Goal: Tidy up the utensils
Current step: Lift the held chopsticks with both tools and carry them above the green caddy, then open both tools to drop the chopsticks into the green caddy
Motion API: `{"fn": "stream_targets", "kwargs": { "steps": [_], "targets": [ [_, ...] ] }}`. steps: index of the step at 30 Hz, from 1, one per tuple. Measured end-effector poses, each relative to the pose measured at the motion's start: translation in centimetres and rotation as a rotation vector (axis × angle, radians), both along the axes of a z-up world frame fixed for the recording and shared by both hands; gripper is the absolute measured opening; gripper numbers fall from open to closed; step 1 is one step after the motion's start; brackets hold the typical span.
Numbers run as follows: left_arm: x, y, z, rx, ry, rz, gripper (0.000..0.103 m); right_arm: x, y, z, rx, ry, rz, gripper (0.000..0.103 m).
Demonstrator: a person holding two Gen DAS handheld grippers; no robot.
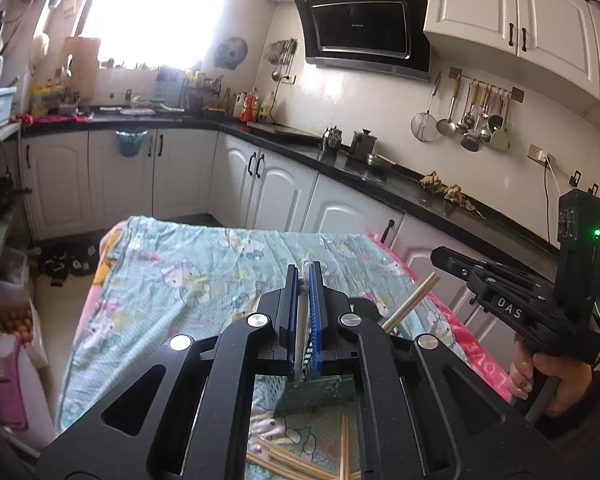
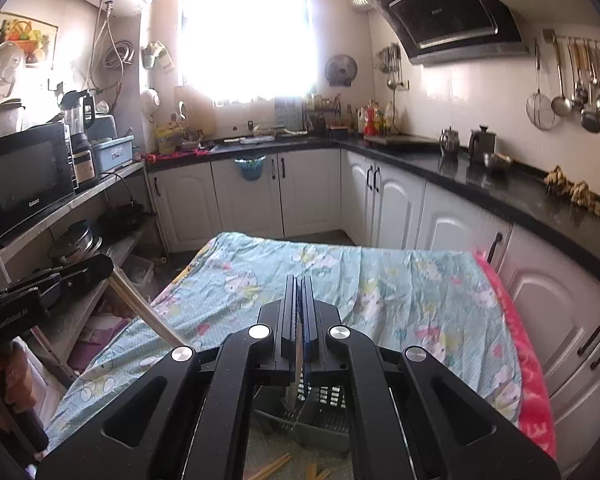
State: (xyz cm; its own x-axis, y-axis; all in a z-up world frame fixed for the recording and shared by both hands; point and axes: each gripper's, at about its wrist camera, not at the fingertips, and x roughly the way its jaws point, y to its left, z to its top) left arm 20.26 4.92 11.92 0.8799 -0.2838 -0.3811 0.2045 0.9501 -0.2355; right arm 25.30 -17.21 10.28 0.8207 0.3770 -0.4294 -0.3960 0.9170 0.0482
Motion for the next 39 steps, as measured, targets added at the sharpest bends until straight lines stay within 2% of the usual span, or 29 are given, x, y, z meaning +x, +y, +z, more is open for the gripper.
{"fn": "stream_targets", "kwargs": {
  "steps": [6,7,10,12,14,18,20,22,26,39],
  "targets": [
    [0.5,-0.3,-1.9,-0.023,0.025,-0.020,0.003,0.3,0.3,-1.8,-0.014,0.027,-0.008,0.003],
    [0.5,-0.3,-2.2,-0.024,0.031,-0.021,0.003,0.3,0.4,-2.1,-0.022,0.027,-0.010,0.006],
    [0.6,-0.3,-2.8,-0.024,0.046,-0.015,0.004,0.0,0.4,-2.5,-0.025,0.018,-0.001,0.030],
    [0.6,-0.2,-3.1,-0.020,0.053,-0.004,0.009,-0.4,0.4,-2.5,-0.039,0.005,0.002,0.035],
    [0.1,0.1,-3.1,-0.018,0.049,0.008,0.029,-1.0,0.4,-2.5,-0.054,-0.009,-0.001,0.043],
    [-0.8,0.5,-2.8,-0.016,0.035,0.026,0.046,-2.1,-0.1,-2.2,-0.062,-0.029,-0.003,0.052],
    [-1.3,0.6,-2.4,-0.015,0.025,0.035,0.062,-2.7,-0.3,-1.9,-0.061,-0.041,-0.005,0.062],
    [-2.0,0.8,-1.9,-0.015,0.007,0.046,0.072,-3.4,-0.6,-1.8,-0.060,-0.052,-0.008,0.068],
    [-3.2,1.3,-1.3,-0.023,-0.016,0.071,0.091,-4.6,-1.1,-1.6,-0.065,-0.066,-0.012,0.076],
    [-7.3,1.9,-0.9,-0.023,-0.044,0.106,0.092,-8.5,-2.3,-1.5,-0.058,-0.073,-0.026,0.083]
  ]
}}
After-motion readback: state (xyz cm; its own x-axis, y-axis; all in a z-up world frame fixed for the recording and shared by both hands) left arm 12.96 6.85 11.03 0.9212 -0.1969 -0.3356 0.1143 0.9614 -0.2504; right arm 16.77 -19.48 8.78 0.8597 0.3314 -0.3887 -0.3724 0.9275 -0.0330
